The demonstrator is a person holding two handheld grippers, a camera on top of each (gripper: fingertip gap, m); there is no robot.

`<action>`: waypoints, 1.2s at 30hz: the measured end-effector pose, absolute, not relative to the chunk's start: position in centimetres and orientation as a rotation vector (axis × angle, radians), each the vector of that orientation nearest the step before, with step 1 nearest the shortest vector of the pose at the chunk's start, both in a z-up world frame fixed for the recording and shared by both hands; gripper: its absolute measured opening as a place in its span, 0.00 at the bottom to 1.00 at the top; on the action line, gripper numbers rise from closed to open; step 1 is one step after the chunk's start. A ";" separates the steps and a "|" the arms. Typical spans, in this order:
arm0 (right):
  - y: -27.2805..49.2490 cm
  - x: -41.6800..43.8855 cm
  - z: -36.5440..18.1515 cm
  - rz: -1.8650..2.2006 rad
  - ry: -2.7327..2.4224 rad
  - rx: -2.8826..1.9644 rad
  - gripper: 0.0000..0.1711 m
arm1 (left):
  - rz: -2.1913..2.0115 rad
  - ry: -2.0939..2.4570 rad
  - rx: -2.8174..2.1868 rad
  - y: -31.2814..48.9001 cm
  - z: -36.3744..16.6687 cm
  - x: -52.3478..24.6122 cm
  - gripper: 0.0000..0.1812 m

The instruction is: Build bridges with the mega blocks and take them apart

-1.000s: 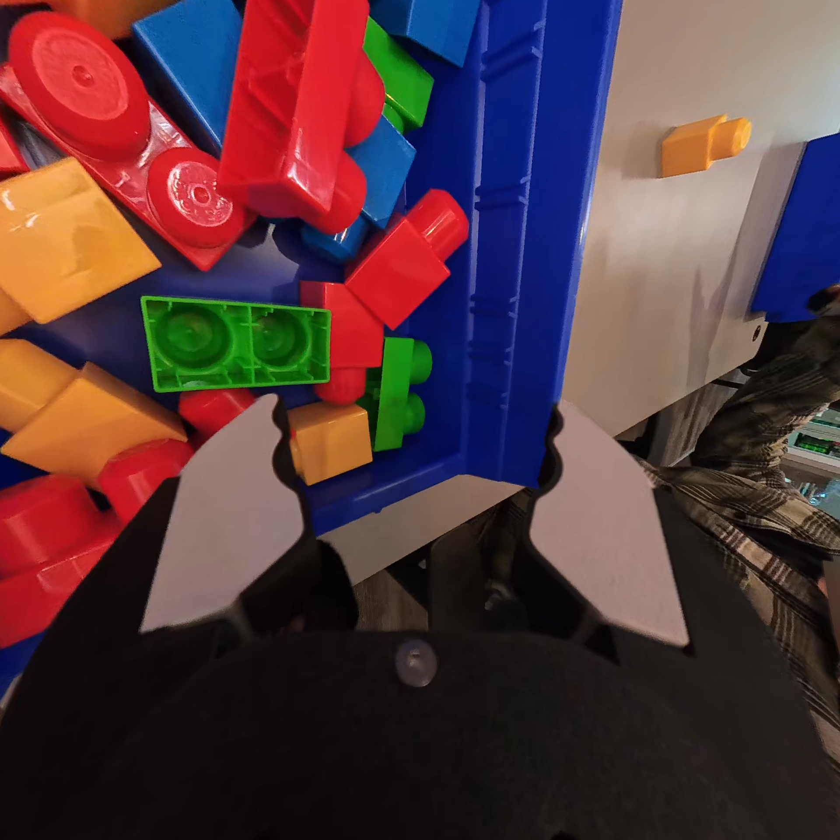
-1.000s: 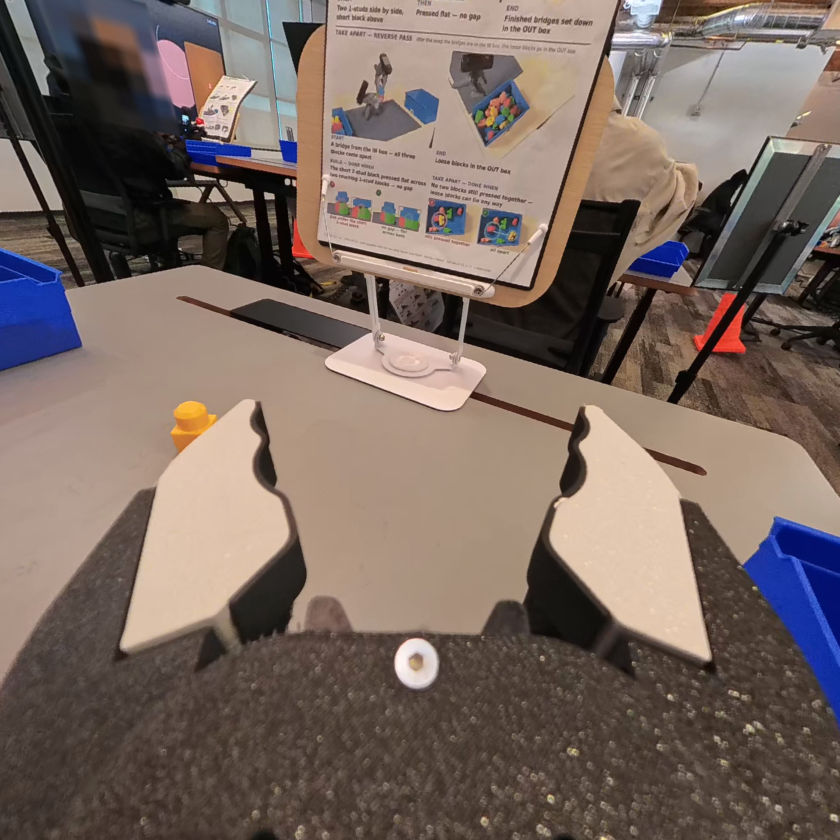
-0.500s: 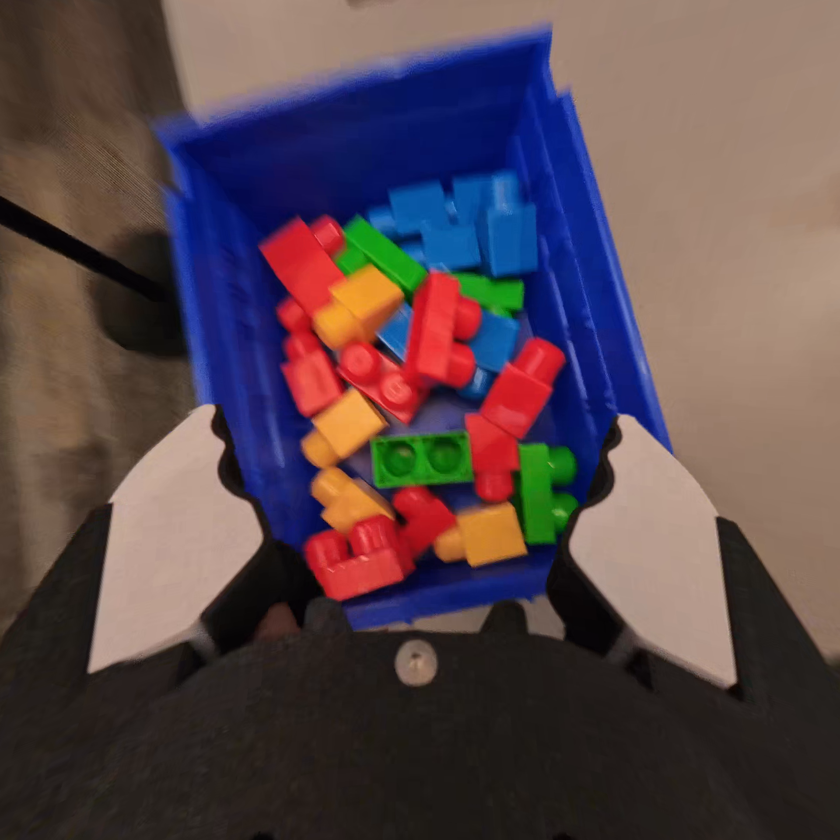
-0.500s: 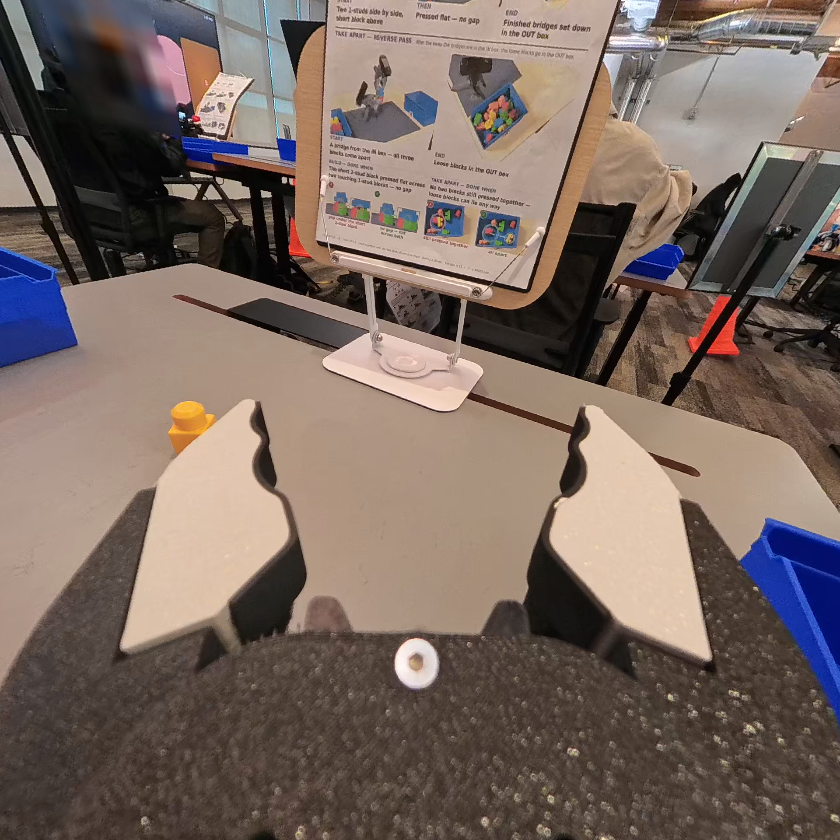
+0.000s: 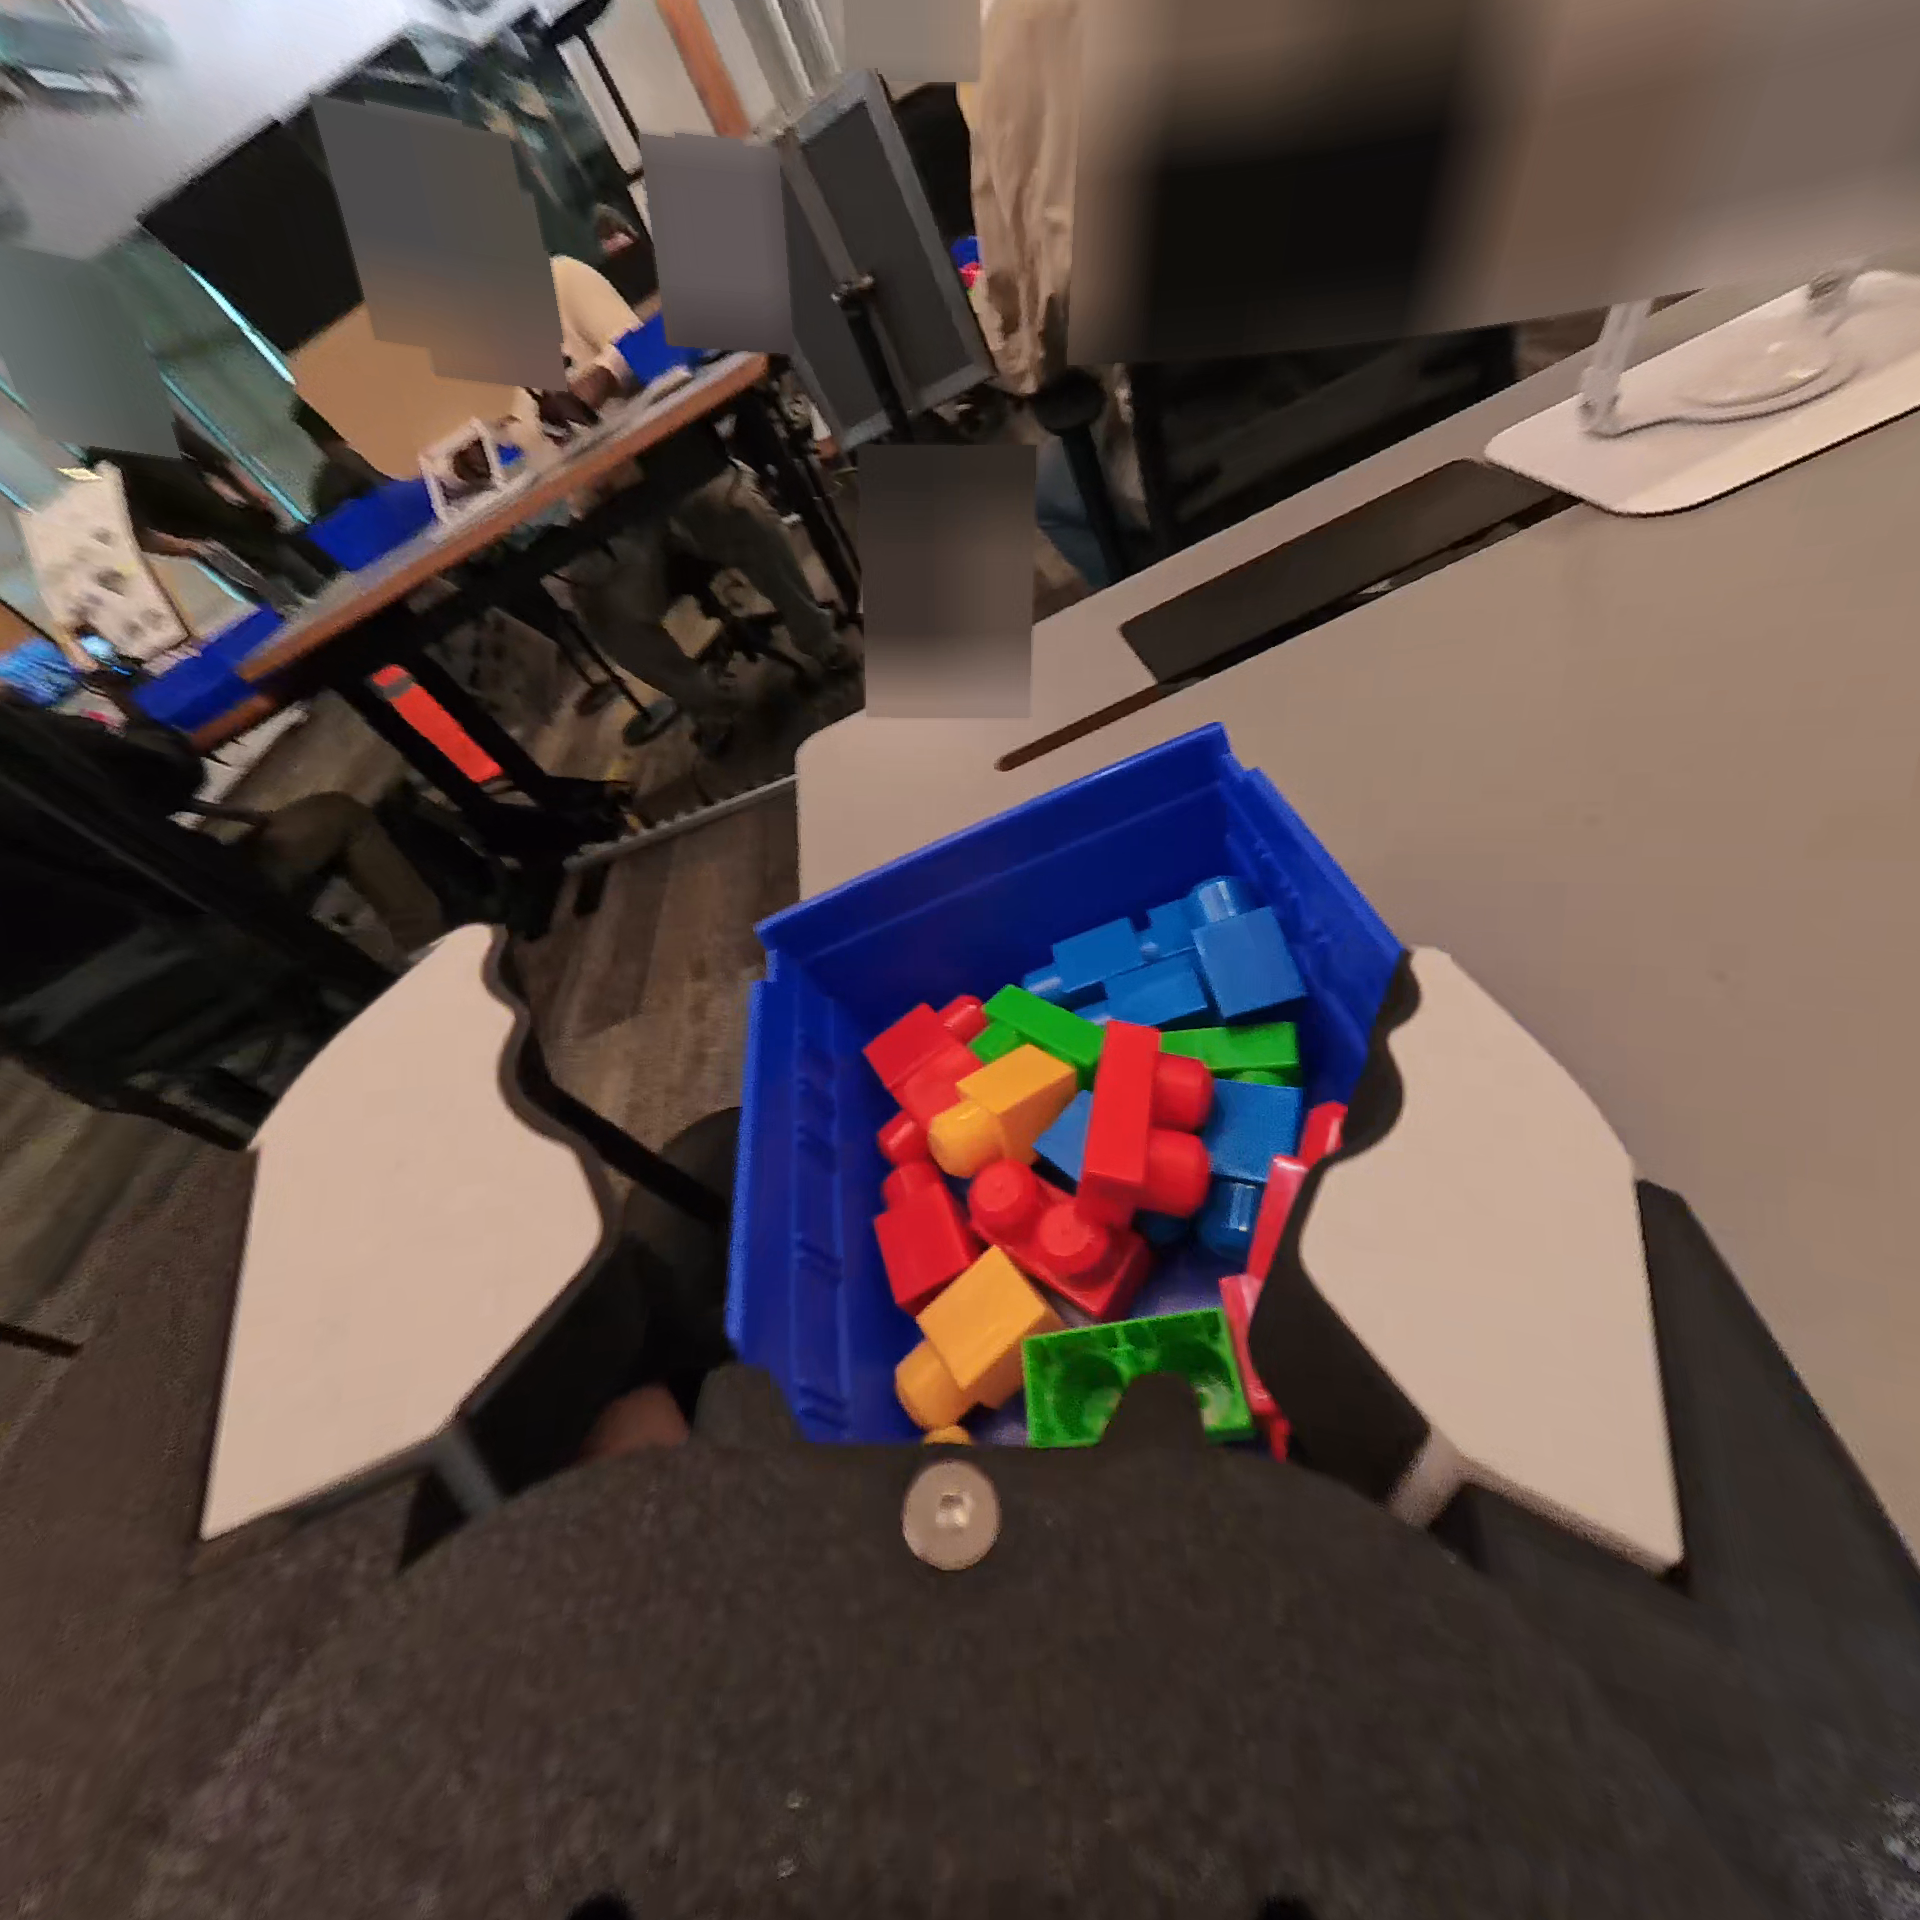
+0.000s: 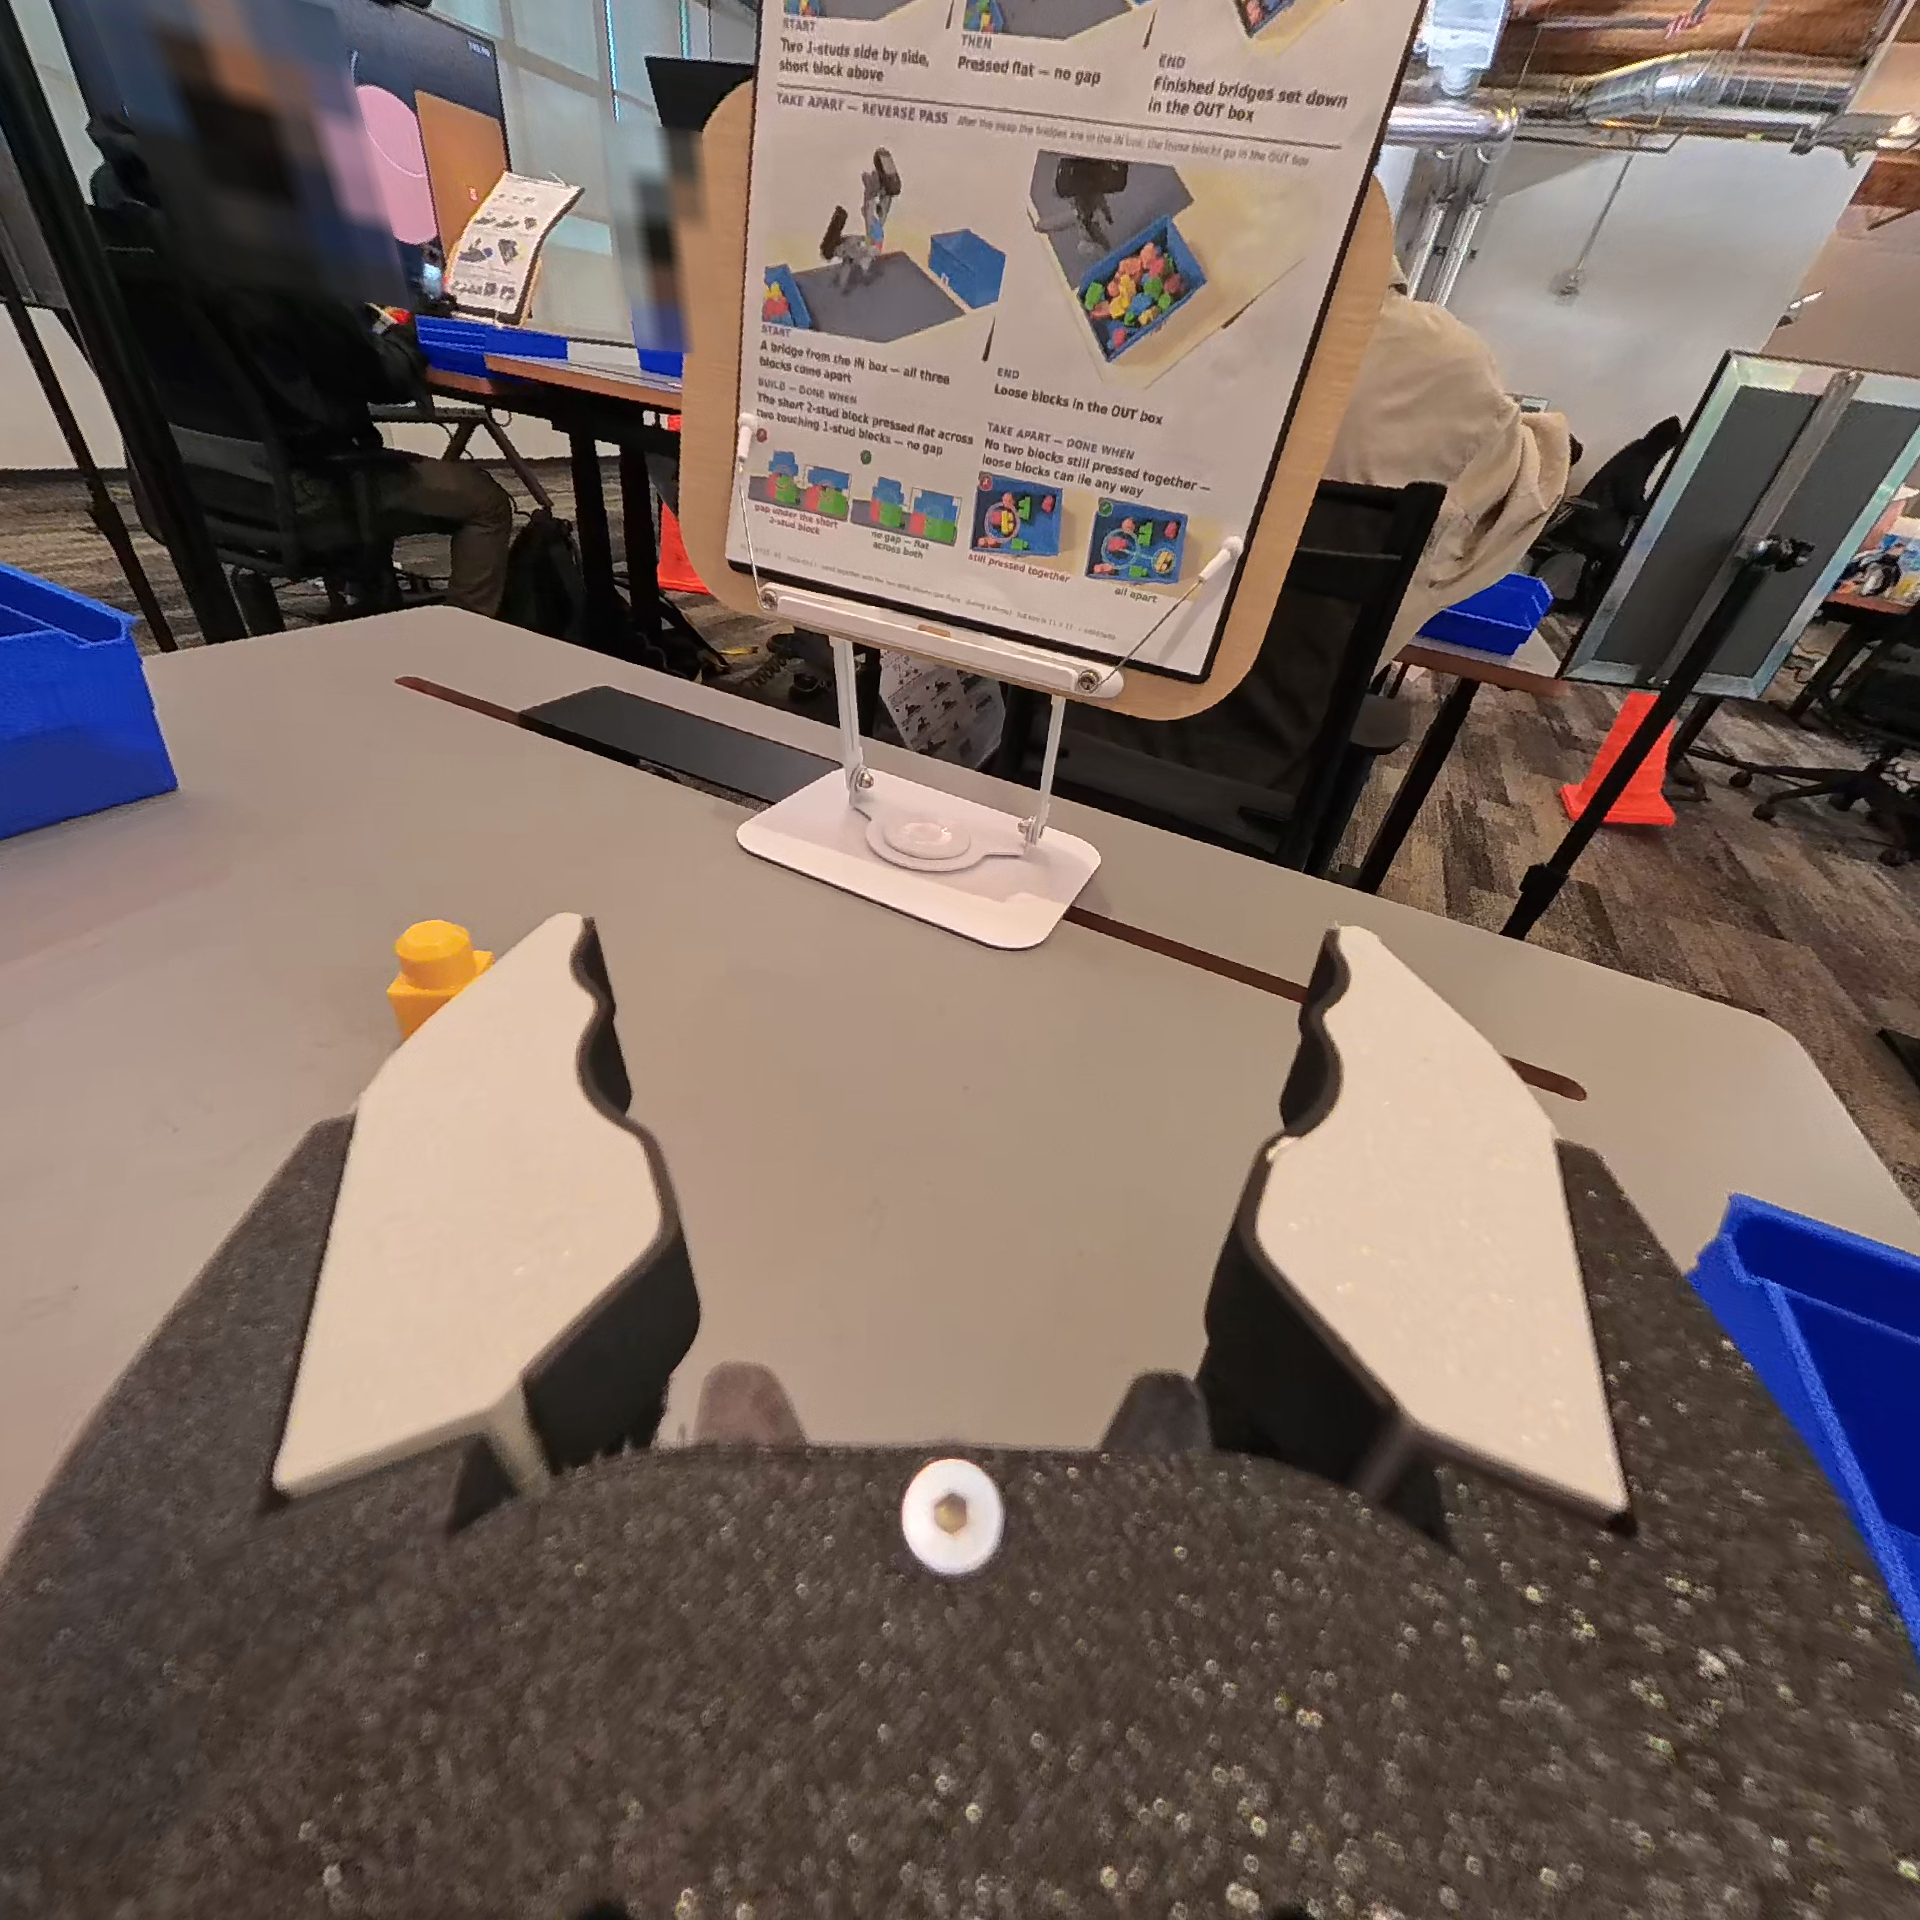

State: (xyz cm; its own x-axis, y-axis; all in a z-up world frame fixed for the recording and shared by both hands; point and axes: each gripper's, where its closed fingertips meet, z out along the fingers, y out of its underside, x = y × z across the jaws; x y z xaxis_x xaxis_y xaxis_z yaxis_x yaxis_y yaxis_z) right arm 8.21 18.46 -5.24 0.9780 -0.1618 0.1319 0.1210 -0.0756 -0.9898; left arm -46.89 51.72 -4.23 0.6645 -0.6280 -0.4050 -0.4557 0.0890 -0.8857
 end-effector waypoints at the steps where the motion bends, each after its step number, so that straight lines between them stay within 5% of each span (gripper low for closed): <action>1: 18.4 8.3 -5.2 -0.233 0.035 -1.628 0.72 | -0.189 0.911 -1.569 51.8 -4.4 -46.9 0.81; 9: 18.4 8.3 -5.2 -0.240 0.031 -1.630 0.72 | -0.288 0.866 -1.641 51.9 -4.9 -46.5 0.67; 36: 18.5 8.7 -5.4 -0.247 0.033 -1.642 0.72 | -0.225 1.006 -1.925 53.8 -8.9 -48.3 0.60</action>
State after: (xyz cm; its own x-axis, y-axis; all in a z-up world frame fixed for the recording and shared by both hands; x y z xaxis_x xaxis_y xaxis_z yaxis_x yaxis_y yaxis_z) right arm 8.66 18.50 -5.43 0.9754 -0.1694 0.1410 0.1272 -0.0899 -0.9878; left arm -48.31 53.84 -8.94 0.6489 -0.7241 -0.2335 -0.5554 -0.2410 -0.7959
